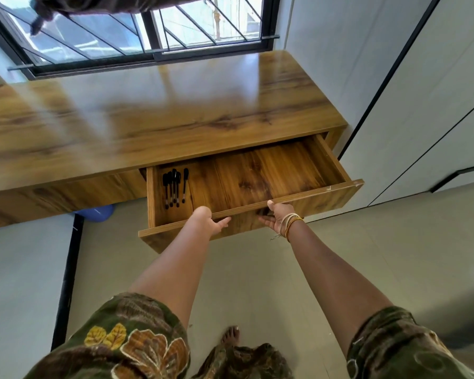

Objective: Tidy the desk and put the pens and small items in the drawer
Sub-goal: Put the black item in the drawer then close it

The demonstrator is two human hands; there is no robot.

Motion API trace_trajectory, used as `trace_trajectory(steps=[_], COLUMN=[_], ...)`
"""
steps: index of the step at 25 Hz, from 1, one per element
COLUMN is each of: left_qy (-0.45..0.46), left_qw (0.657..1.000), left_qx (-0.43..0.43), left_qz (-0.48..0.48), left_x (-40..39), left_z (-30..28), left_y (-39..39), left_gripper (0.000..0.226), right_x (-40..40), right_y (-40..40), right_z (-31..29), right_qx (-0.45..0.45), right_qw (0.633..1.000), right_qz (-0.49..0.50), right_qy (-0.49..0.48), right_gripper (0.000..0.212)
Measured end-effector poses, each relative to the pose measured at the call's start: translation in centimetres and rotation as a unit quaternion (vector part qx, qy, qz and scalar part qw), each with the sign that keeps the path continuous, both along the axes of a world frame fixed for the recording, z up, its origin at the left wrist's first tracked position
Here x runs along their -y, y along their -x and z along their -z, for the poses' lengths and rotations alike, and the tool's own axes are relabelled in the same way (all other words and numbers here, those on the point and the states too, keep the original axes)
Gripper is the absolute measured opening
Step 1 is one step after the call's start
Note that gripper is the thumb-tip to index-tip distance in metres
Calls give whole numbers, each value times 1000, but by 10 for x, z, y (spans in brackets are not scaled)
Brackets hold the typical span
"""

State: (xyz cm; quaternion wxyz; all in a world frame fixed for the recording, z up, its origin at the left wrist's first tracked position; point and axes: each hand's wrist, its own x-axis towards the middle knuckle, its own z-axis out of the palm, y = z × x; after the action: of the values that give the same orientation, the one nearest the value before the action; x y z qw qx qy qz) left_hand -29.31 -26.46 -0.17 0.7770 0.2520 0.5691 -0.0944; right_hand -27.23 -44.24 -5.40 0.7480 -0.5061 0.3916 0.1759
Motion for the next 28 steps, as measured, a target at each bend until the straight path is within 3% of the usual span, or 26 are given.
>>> trace_trajectory(steps=[5, 10, 14, 18, 22, 25, 28], left_qy=[8, -7, 8, -7, 1, 5, -1], left_qw=[998, 994, 995, 996, 995, 995, 995], left_qx=[10, 46, 79, 86, 90, 88, 87], left_qz=[56, 100, 53, 18, -31, -54, -54], left_x=[-26, -38, -41, -35, -39, -38, -38], left_z=[14, 15, 15, 16, 20, 25, 33], left_y=[-51, -91, -115, -133, -154, -166, -178], left_gripper=[56, 63, 85, 90, 93, 88, 79], right_x=[-11, -20, -22, -26, -28, -18, -11], right_y=[-46, -86, -115, -142, -162, -171, -186], right_z=[2, 6, 10, 16, 24, 27, 24], right_qx=[15, 21, 27, 30, 39, 42, 47], right_qw=[1000, 1000, 1000, 999, 999, 998, 995], right_qz=[5, 0, -1, 1, 8, 1, -5], right_qy=[11, 23, 12, 13, 5, -53, -84], right_gripper=[26, 12, 15, 23, 16, 29, 62])
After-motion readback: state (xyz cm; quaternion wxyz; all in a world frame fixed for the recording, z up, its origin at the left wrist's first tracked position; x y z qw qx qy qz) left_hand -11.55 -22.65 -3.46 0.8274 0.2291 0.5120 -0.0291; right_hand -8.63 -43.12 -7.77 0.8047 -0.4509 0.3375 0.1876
